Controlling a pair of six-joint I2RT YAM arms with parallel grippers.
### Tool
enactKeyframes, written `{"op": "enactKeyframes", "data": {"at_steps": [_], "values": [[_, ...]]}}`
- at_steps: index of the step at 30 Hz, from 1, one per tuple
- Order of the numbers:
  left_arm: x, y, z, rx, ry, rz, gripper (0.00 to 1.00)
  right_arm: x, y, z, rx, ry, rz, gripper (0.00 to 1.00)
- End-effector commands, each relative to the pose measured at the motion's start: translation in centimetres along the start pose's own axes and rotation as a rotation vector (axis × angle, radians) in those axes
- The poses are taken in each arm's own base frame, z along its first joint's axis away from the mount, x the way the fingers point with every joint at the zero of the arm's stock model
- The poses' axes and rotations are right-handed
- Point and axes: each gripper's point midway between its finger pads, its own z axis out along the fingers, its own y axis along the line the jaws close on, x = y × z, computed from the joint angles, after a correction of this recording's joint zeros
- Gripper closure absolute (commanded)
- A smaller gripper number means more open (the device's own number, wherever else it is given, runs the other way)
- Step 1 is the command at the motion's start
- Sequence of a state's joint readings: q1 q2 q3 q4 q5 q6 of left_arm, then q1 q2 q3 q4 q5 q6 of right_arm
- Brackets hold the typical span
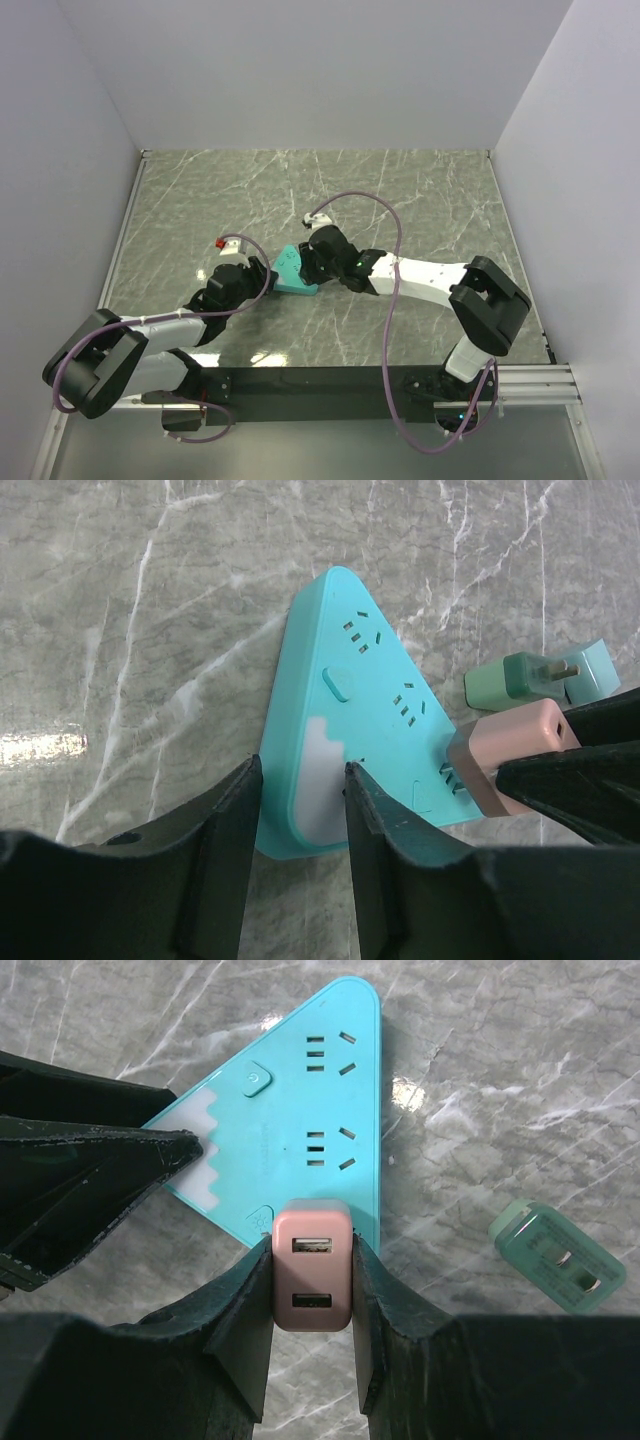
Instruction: Insert the plug
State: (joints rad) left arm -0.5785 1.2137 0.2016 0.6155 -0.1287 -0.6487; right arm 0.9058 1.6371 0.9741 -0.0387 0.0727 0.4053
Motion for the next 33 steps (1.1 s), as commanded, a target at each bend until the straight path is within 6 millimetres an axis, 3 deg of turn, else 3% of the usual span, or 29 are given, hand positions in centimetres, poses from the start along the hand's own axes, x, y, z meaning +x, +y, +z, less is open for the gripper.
{"op": "enactKeyframes", "data": {"at_steps": [1, 13, 33], "values": [[0.3, -0.6, 0.1, 0.014, 0.023, 0.011, 0.57, 0.3, -0.1, 0.2, 0.029, -0.015, 0.006, 1.00], [0.5, -0.7, 0.2, 0.019, 0.032, 0.015, 0.59, 3.2, -0.6, -0.4, 0.079, 0.023, 0.024, 1.00], [0.8, -0.5, 0.4, 0.011, 0.045, 0.020, 0.61, 8.4, -1.1, 0.9, 0.088, 0.139, 0.033, 1.00]]}}
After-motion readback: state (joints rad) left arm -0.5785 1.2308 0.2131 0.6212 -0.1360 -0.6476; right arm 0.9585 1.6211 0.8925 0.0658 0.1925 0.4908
